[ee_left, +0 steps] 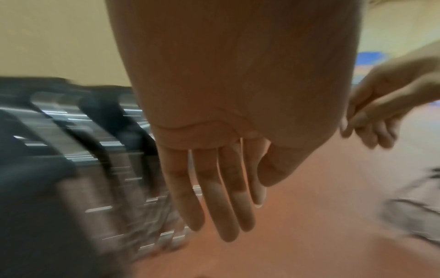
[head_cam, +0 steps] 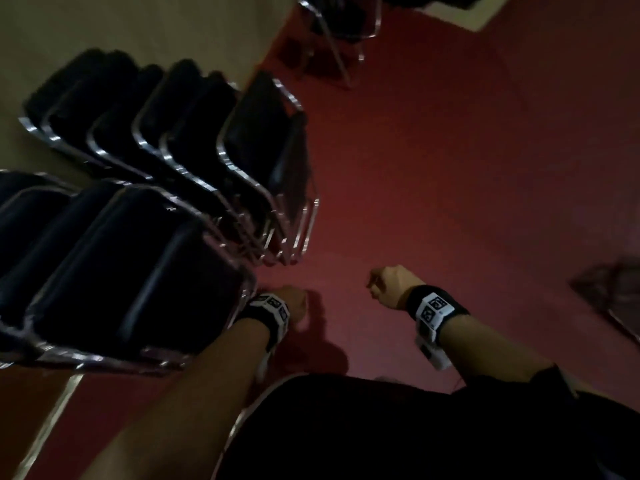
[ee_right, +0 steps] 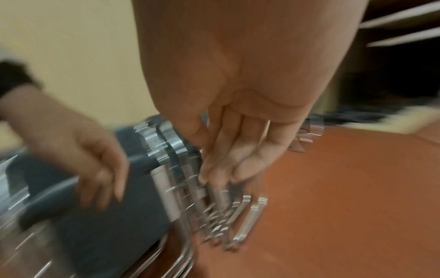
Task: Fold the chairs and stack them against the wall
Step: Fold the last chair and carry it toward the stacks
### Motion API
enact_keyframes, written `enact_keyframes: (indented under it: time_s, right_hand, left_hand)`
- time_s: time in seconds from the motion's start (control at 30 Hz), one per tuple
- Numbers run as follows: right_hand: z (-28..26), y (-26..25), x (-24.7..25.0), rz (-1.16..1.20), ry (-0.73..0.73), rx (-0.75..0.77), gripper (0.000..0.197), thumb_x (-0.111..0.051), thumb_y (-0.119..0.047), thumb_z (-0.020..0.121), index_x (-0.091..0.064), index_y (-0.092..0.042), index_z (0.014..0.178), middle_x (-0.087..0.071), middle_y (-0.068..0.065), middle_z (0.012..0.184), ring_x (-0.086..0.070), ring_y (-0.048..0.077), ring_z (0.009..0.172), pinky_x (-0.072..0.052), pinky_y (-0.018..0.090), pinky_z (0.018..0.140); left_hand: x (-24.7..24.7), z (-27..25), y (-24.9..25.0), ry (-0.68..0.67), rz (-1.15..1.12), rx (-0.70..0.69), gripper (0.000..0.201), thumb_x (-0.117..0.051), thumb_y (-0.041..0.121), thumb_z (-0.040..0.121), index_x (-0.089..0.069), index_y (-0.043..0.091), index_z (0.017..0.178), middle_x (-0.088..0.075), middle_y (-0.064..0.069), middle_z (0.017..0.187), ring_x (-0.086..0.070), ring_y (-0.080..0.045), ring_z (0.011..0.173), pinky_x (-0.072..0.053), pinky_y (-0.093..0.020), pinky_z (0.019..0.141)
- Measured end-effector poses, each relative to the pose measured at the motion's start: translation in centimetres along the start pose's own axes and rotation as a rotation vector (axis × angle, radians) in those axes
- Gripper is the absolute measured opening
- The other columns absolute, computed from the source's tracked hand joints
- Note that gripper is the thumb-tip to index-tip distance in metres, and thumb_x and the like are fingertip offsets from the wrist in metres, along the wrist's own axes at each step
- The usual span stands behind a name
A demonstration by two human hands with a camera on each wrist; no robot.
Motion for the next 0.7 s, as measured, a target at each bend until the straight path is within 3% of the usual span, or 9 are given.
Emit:
enact_keyframes:
  time_s: [0.17,0.3,0.47,0.7]
  right_hand:
    - [-8.3,17.0,2.0,0.256,0.090,-0.160,0.024,-0.049,-0.022,0.093,-0.069,-0.019,0.105,-0.074,0.002,0.097,-0.069,0.023,0.090,-0.059,0.040,0.084]
    - [-14.5,26.3,3.4,0.336,0.180,-0.291,0.024,-0.050,-0.020,0.095,-0.070,-0.016,0.108,-0.075,0.004,0.098,-0.070,0.024,0.091,-0.059,0.041,0.084]
    - [-21.7,35.8,2.7,0.438,0.271,-0.446,0.025,-0.051,-0.023,0.093,-0.070,-0.020,0.108,-0.075,0.005,0.100,-0.070,0.025,0.090,-0.059,0.041,0.084]
    - [-31.2,45.8,-1.1,0.537,0.304,-0.647,0.026,-0.050,-0.019,0.094,-0.071,-0.020,0.108,-0.076,0.000,0.097,-0.071,0.020,0.089,-0.058,0.037,0.085]
  left_hand:
    - [0.5,3.9,21.3,-0.025,0.101,-0.238,0.027,-0.053,0.017,0.092,-0.072,0.016,0.111,-0.071,-0.007,0.115,-0.066,-0.030,0.109,-0.053,-0.037,0.092]
    - [2.9,4.7,33.2,0.003,0.158,-0.382,0.031,-0.051,0.019,0.090,-0.072,0.023,0.112,-0.071,-0.001,0.118,-0.065,-0.025,0.111,-0.051,-0.031,0.095]
    - [3.4,7.1,44.7,-0.007,0.335,-0.496,0.031,-0.051,0.018,0.091,-0.073,0.023,0.112,-0.071,0.000,0.120,-0.065,-0.024,0.112,-0.050,-0.030,0.095]
    - [-1.3,11.5,58.5,-0.103,0.536,-0.652,0.027,-0.052,0.023,0.089,-0.073,0.030,0.104,-0.073,0.002,0.114,-0.068,-0.023,0.101,-0.055,-0.035,0.092]
Point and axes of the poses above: each hand's wrist, its own z-axis towards the middle knuckle, its own x-axis out of the back of the hand, y = z × x, the point moved 6 cm from there along z, towards the middle knuckle
